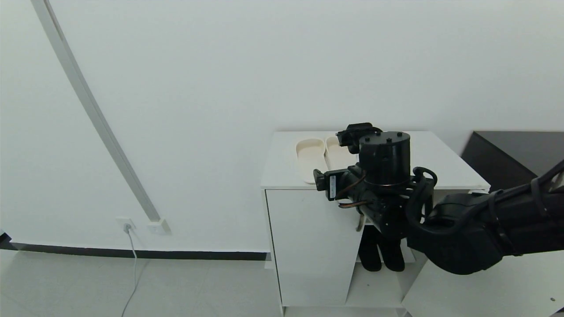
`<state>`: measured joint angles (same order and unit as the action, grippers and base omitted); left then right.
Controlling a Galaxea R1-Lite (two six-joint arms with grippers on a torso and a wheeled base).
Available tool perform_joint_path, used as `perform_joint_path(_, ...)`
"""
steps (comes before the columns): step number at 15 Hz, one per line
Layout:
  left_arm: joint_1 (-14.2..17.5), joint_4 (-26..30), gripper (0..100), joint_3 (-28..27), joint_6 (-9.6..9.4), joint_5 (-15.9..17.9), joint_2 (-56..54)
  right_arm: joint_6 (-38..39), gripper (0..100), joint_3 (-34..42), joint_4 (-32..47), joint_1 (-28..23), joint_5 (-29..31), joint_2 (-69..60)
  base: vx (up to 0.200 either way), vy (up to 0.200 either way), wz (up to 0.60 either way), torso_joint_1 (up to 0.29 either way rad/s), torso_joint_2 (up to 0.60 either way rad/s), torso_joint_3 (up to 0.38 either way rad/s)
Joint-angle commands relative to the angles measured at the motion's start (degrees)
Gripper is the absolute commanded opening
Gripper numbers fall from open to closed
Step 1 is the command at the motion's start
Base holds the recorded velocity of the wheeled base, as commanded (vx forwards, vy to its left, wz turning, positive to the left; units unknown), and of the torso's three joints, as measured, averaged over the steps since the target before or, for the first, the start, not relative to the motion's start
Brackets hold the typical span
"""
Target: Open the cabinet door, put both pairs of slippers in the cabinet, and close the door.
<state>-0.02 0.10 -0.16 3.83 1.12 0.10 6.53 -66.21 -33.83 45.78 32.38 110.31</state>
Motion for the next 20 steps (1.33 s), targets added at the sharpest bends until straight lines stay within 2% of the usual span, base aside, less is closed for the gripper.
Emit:
perform_joint_path(1, -0.1, 0.0, 0, 0.0, 0.13, 0.0, 0.0, 0.1, 100, -0.4, 0.0, -0.1, 0.1, -0.5, 0.0, 0.0, 0.0, 0.0, 0.0, 0.0)
perform_joint_path(7, 0.0, 0.0, 0, 0.0, 0.22, 0.0, 0.0, 1.6, 100, 1.3, -0.1, -0.2, 0.1, 0.2, 0.2, 0.0, 0.0, -0.002, 0.0, 0.004)
perform_joint_path(13, 0.0, 0.0, 0, 0.0, 0.22, 0.0, 0.0, 1.5, 100, -0.2, -0.7, -2.0, -0.5, 5.6, 0.2, 0.0, 0.0, 0.006, 0.0, -0.001)
perform_joint_path(20, 0.0, 0.0, 0, 0.0, 0.22, 0.0, 0.0, 1.3, 100, -8.1, 0.2, -4.4, -5.1, 11.1, 0.0, 0.0, 0.0, 0.0, 0.0, 0.0)
